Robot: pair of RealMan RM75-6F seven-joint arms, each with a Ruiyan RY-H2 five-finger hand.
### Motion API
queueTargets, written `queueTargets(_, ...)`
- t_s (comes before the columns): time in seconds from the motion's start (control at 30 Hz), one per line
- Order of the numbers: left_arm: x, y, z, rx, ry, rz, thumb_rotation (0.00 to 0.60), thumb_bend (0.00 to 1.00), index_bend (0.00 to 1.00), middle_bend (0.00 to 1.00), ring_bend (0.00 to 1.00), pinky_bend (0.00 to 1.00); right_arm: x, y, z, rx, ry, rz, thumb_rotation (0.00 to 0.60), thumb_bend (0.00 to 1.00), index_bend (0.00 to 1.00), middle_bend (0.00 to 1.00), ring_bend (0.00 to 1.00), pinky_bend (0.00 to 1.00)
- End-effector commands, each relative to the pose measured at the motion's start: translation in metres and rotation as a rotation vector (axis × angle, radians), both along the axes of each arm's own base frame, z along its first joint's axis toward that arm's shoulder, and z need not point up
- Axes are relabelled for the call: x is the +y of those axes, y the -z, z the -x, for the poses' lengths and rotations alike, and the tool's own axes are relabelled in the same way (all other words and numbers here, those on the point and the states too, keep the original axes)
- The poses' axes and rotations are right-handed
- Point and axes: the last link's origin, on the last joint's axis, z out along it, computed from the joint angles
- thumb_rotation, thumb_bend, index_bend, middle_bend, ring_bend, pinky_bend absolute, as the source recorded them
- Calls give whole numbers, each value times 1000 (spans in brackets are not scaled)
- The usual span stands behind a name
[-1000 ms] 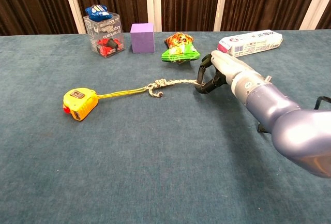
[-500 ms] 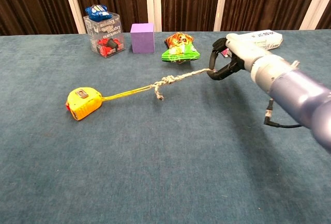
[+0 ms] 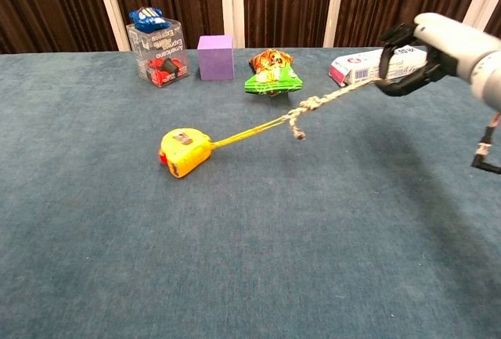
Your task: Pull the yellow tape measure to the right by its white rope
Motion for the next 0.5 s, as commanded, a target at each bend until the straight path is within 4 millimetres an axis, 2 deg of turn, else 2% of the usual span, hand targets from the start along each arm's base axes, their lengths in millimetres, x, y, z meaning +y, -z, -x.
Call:
queueTargets(0.03,0,0,0,2,4,0,600,0,0,0,0,0,7,-16,10,48,-7,16,600,495,670,147,0,0)
queueTargets(0.23,0,1,-2,4,12,1,600,0,0,0,0,0,11,-42,28,113,8,44,600,495,670,146,0,0)
queueTargets(0.5,0,2,-3,5,18,4,600,0,0,0,0,0,13,-77,62,173,88,93,600,495,688,147,0,0)
